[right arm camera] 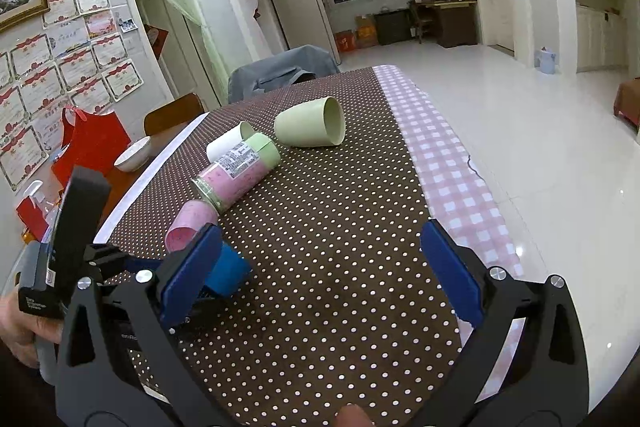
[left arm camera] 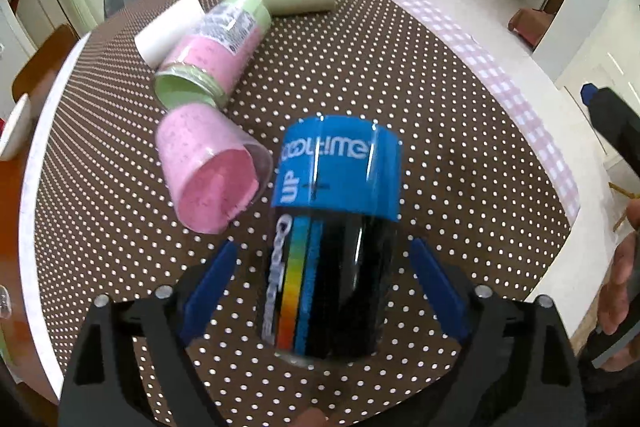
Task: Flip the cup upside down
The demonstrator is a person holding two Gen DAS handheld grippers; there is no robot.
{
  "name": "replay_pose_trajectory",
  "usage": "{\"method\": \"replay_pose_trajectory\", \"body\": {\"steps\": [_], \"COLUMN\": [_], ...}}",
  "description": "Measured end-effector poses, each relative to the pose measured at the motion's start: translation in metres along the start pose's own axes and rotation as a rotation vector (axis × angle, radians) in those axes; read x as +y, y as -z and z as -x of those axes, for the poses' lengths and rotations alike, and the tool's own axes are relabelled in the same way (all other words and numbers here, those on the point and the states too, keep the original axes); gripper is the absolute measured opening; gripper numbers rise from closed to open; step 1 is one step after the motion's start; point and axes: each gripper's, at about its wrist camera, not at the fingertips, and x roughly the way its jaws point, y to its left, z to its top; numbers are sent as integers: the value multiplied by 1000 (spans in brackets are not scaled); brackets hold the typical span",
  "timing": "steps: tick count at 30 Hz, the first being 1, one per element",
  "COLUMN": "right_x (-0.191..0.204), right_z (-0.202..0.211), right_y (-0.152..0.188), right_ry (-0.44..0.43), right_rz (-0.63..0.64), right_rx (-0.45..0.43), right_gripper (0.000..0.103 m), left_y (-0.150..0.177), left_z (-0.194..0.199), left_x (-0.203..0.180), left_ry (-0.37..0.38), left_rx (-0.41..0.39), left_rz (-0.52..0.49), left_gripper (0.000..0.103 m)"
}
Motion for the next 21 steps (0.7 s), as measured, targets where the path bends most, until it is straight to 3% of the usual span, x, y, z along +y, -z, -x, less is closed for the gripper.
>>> {"method": "replay_pose_trajectory", "body": {"steps": [3,12,14,21], "right_x": [3,21,28,46], "right_z": [0,-2,-1,2], "right_y": [1,-3,-5,-11], "right_ry": [-10,-36,-41,-55], "right_rz": [3,31,45,87], "right_rx": [4,13,11,-4], "right_gripper": [97,97,97,97], "left_y": [3,38,46,60], "left_z": [11,66,80,110], "left_x": [2,22,26,35], "left_ry": [-11,-158,-186,-236], "left_rx": [-45,-282,-314,-406], "left_rz": [23,151,171,225], "left_gripper": [89,92,99,99]}}
